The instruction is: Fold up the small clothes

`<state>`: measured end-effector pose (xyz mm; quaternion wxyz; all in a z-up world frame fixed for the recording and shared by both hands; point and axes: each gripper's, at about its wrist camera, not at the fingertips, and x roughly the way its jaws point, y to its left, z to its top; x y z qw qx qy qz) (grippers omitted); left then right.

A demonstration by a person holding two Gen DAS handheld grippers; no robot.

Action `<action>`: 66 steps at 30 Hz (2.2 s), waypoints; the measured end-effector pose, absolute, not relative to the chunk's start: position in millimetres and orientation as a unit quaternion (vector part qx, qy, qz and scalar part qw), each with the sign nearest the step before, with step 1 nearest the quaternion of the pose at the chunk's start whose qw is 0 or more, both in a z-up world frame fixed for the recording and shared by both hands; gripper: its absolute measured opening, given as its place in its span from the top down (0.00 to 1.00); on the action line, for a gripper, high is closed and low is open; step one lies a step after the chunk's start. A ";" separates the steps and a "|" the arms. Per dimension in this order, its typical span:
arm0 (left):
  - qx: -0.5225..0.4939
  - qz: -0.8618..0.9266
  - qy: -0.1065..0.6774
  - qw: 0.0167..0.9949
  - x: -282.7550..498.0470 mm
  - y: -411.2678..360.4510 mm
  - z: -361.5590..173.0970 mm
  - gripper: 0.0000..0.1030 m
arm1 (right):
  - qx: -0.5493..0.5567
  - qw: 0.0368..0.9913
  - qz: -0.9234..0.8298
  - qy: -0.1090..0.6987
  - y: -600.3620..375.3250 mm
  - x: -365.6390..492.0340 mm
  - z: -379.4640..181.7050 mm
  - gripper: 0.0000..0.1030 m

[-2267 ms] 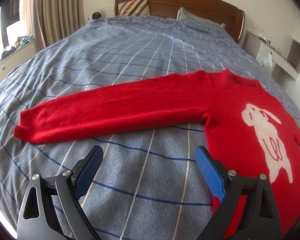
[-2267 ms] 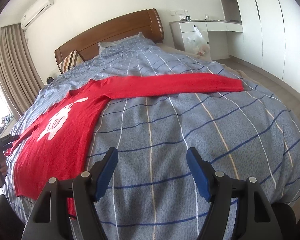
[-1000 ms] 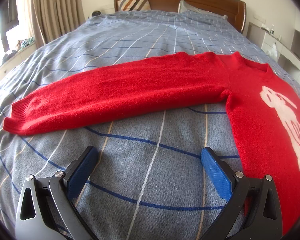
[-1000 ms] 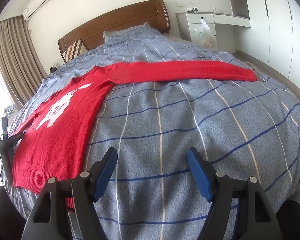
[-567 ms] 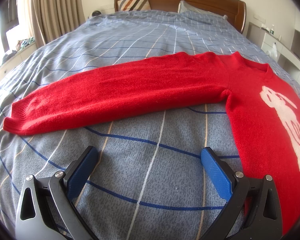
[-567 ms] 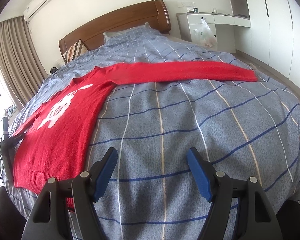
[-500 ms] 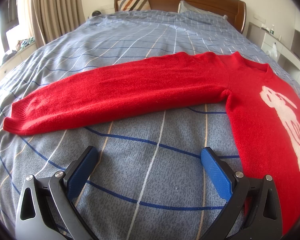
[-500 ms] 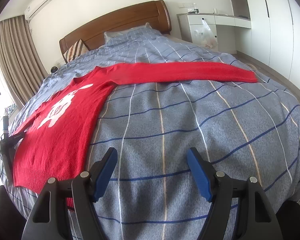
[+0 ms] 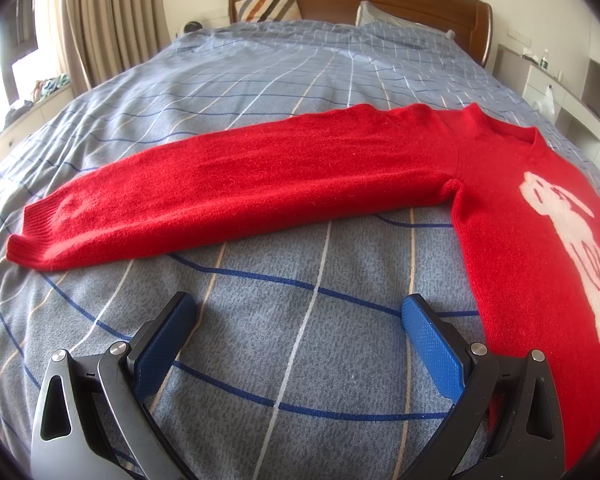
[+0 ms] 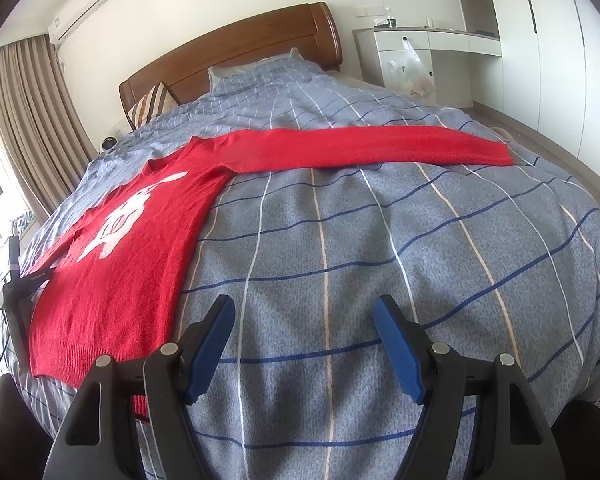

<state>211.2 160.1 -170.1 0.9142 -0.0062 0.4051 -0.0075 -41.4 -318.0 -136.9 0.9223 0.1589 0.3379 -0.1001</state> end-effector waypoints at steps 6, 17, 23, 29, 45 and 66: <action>-0.006 -0.008 0.405 0.914 211.2 160.2 -170.1 0.00 | 0.160 0.922 -0.099 0.338 -317.8 -42.1 -136.8 0.30; -0.006 -0.007 0.405 0.914 211.4 160.3 -170.1 0.00 | 0.166 0.921 -0.099 0.337 -318.3 -43.0 -136.9 0.30; -0.006 -0.008 0.405 0.914 211.5 160.5 -170.3 0.00 | 0.163 0.922 -0.097 0.338 -318.3 -43.1 -137.0 0.30; -0.006 -0.008 0.405 0.914 211.6 160.5 -170.3 0.00 | 0.171 0.919 -0.096 0.342 -320.0 -41.2 -139.4 0.30; -0.006 -0.007 0.405 0.914 211.3 160.2 -170.2 0.00 | 0.169 0.918 -0.095 0.347 -319.3 -40.2 -141.2 0.30; -0.006 -0.007 0.405 0.914 211.1 160.0 -170.2 0.00 | 0.166 0.917 -0.092 0.350 -316.6 -38.0 -144.0 0.30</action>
